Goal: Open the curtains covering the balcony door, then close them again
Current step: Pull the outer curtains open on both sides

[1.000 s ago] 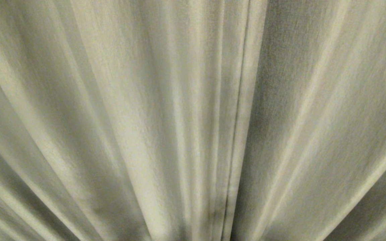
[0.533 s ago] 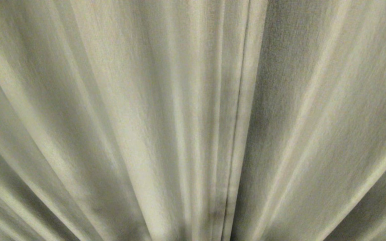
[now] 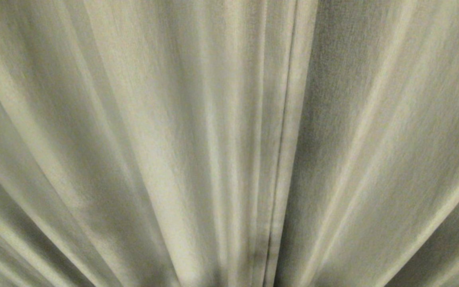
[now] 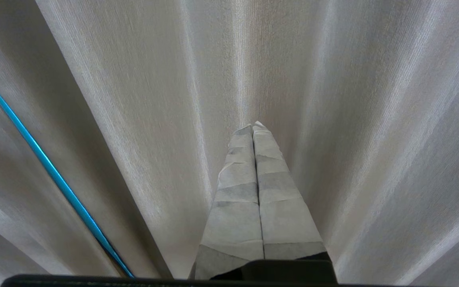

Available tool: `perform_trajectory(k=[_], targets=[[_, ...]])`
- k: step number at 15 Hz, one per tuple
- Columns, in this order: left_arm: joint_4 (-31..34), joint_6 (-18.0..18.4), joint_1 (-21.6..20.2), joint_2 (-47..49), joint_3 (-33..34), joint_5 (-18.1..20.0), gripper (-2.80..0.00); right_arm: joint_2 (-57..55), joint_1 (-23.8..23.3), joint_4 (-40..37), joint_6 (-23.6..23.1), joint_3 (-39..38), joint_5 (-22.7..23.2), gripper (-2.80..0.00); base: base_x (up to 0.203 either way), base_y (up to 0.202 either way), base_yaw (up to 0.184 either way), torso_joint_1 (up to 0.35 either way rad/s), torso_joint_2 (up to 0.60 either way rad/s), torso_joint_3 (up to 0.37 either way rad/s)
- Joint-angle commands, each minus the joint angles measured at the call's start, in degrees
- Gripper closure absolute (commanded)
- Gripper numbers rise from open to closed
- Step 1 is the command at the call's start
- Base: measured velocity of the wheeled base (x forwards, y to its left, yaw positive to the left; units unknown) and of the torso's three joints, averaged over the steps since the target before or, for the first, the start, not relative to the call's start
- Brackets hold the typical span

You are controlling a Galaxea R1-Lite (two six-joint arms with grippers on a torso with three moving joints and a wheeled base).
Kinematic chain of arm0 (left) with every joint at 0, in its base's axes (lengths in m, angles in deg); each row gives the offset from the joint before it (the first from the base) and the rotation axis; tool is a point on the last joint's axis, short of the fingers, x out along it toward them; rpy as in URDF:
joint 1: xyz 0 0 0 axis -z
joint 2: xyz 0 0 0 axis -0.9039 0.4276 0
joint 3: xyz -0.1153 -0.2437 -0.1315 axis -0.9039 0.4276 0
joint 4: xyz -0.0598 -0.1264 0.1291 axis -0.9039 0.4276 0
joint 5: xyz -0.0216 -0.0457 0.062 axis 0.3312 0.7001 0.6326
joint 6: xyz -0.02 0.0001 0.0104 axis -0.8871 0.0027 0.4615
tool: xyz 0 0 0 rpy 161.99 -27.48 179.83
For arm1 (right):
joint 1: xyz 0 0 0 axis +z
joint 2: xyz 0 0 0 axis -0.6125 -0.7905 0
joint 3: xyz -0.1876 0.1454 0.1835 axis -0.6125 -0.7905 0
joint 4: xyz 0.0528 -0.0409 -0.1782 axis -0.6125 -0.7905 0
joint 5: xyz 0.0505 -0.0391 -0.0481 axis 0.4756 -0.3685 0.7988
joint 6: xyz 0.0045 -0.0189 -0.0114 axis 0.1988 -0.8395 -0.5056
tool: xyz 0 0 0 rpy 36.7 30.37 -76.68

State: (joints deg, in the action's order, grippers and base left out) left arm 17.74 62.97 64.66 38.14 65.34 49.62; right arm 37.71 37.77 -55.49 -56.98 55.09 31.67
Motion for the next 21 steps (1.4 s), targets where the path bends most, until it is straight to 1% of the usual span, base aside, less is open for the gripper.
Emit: perform_trajectory(k=[1,2,3,6,12,14,16,19,21], targets=[[-4.5,0.1,-0.1,14.0,-7.0,-0.9,0.00,0.0,0.0,0.0,0.0,0.0,0.0,0.00,0.000,0.000,0.000,0.000,0.00,0.000],[-7.6,0.4,-0.1,17.8,-9.5,-1.2,0.00,0.0,0.0,0.0,0.0,0.0,0.0,0.00,0.000,0.000,0.000,0.000,0.00,0.000],[-10.5,0.8,-0.1,21.0,-11.7,-1.4,-2.80,0.0,0.0,0.1,0.0,0.0,0.0,0.00,0.000,0.000,0.000,0.000,0.00,0.000],[-16.9,1.5,-0.7,28.1,-17.0,-1.7,-2.80,0.0,0.0,0.1,0.0,0.0,0.0,0.00,0.000,0.000,0.000,0.000,0.00,0.000],[-22.3,1.5,-2.8,38.9,-24.3,-1.8,-2.80,0.0,0.0,0.1,0.0,0.0,0.0,0.00,0.000,0.000,0.000,0.000,0.00,0.000],[-25.0,1.4,-3.5,43.2,-26.7,-1.7,-2.80,0.0,0.0,0.0,0.0,0.0,0.0,0.00,0.000,0.000,0.000,0.000,0.00,0.000],[-27.9,1.3,-3.6,47.3,-28.3,-1.7,-2.80,0.0,0.0,0.0,0.0,0.0,0.0,0.00,0.000,0.000,0.000,0.000,0.00,0.000],[-33.3,1.1,-3.7,53.1,-28.7,-1.8,-2.80,0.0,0.0,0.0,0.0,0.0,0.0,0.00,0.000,0.000,0.000,0.000,0.00,0.000],[-36.5,0.2,-3.7,57.0,-28.8,-1.8,-2.80,0.0,0.0,0.0,0.0,0.0,0.0,0.00,0.000,0.000,0.000,0.000,0.00,0.000]])
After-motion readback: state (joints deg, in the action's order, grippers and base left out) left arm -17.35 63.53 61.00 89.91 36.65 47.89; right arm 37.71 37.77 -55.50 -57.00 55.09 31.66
